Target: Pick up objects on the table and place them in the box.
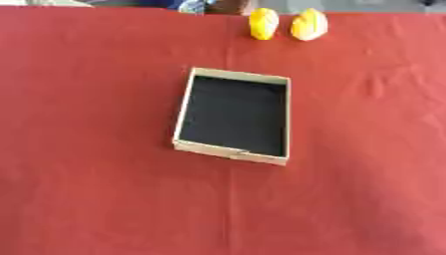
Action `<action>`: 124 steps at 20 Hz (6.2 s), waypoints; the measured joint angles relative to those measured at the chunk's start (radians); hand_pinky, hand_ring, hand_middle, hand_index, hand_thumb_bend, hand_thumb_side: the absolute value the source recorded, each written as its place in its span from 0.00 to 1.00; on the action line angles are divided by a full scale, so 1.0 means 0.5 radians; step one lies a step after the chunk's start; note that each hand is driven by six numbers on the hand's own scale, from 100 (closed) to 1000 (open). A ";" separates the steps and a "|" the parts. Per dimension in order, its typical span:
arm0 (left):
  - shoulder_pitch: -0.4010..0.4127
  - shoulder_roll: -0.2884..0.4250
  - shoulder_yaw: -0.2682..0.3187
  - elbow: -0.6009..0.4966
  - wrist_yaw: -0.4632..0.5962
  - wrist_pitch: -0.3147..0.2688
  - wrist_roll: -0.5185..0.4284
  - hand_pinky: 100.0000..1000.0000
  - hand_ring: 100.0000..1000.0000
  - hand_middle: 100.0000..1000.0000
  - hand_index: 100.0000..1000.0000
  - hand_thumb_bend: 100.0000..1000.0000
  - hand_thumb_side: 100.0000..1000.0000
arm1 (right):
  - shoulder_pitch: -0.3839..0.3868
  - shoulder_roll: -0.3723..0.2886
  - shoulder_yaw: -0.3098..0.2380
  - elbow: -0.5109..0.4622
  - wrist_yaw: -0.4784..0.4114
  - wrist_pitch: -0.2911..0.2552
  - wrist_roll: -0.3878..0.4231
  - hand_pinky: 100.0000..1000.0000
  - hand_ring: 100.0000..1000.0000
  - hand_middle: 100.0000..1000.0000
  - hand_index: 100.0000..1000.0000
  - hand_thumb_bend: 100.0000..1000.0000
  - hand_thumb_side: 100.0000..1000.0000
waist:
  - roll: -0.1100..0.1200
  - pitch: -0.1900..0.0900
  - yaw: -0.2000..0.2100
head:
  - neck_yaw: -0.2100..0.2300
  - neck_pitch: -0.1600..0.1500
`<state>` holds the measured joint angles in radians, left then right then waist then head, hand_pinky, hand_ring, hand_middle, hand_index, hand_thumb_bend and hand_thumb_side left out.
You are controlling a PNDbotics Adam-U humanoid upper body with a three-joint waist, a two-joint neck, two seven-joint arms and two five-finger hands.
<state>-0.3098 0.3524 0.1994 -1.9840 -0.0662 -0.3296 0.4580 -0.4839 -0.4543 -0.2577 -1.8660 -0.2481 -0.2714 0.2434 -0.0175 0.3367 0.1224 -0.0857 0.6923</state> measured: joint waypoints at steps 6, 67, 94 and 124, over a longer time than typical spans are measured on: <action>-0.002 0.001 -0.008 0.000 0.000 0.000 0.000 0.82 0.81 0.65 0.80 0.00 0.64 | -0.001 0.003 0.000 0.000 -0.001 0.002 0.002 0.92 0.99 0.75 0.90 0.00 0.61 | -0.001 0.008 -0.001 | 0.024 -0.016; -0.136 0.247 -0.108 0.000 0.030 -0.019 -0.065 0.82 0.82 0.66 0.81 0.00 0.61 | -1.842 0.059 0.026 2.499 2.088 -0.195 -0.124 0.94 1.00 0.94 0.97 0.00 0.70 | -0.074 0.139 0.115 | -0.219 -0.132; -0.113 0.247 -0.108 0.000 0.038 -0.009 -0.088 0.82 0.82 0.66 0.81 0.00 0.62 | -1.777 -0.050 0.070 2.575 2.875 -0.643 0.403 0.93 1.00 0.93 0.94 0.10 0.00 | -0.062 0.135 0.063 | -0.185 -0.137; -0.095 0.245 -0.106 0.000 0.043 -0.013 -0.093 0.82 0.82 0.65 0.80 0.00 0.67 | -1.748 -0.084 0.044 2.623 3.256 -0.495 0.152 0.93 1.00 0.94 0.96 0.17 0.00 | -0.080 0.261 0.101 | -0.280 -0.264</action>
<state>-0.3572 0.4747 0.1462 -1.9840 -0.0446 -0.3363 0.4113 -1.3579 -0.4964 -0.2355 -0.5545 1.3798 -0.5187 0.3193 -0.0577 0.4672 0.1727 -0.2257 0.5603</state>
